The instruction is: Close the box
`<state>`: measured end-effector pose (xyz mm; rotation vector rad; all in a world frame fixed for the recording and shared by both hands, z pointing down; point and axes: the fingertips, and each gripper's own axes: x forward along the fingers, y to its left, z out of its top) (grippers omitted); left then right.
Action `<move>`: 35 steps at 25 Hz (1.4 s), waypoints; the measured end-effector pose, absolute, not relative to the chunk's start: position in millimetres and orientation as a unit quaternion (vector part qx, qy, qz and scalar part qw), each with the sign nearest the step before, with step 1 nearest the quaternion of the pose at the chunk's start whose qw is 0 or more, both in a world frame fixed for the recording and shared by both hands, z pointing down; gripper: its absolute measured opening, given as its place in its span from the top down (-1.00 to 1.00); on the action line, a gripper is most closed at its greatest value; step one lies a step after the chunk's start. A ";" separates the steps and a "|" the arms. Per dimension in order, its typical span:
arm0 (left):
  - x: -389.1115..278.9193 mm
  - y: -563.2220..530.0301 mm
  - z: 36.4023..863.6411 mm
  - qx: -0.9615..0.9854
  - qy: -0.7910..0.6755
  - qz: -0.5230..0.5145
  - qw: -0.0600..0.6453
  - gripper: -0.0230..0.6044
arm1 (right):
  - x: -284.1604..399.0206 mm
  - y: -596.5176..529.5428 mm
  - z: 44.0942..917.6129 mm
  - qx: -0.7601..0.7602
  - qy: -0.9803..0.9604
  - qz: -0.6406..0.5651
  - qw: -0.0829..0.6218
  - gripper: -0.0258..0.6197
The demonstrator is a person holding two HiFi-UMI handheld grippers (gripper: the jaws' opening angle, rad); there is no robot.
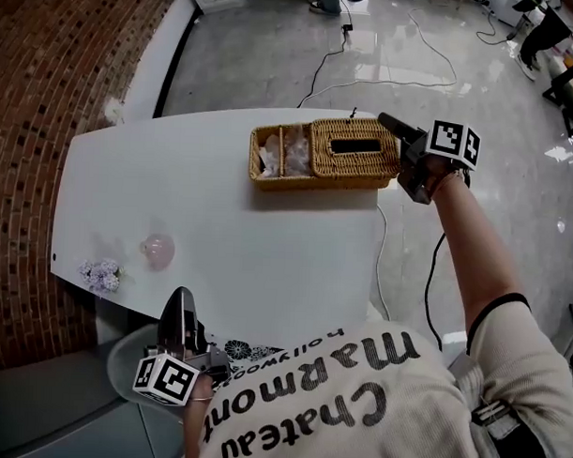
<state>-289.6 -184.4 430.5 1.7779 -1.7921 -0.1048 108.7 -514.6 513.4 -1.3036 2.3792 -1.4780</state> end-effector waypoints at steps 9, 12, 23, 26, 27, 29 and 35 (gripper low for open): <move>-316.8 -163.8 433.7 0.688 -0.656 -0.043 0.306 0.92 | 117.8 -491.4 522.0 -0.502 0.723 -0.473 0.042 0.07; -323.7 -159.4 437.2 0.701 -0.644 -0.041 0.304 0.92 | 128.6 -469.7 521.4 -0.536 0.700 -0.468 0.062 0.07; -314.3 -164.7 443.7 0.760 -0.573 -0.044 0.303 0.92 | 85.0 -343.0 481.0 -0.538 0.713 -0.434 0.116 0.45; -290.1 -172.7 431.1 0.775 -0.553 -0.055 0.300 0.92 | 72.5 -315.9 470.2 -0.542 0.710 -0.430 0.130 0.53; -282.1 -175.9 426.2 0.781 -0.546 -0.061 0.297 0.92 | 68.6 -309.9 467.3 -0.540 0.707 -0.435 0.137 0.57; -265.9 -181.4 417.4 0.792 -0.533 -0.070 0.289 0.92 | 61.4 -300.9 460.8 -0.530 0.700 -0.450 0.161 0.62; -212.2 -183.4 392.0 0.817 -0.506 -0.076 0.267 0.92 | 51.9 -277.2 439.8 -0.493 0.697 -0.479 0.205 0.86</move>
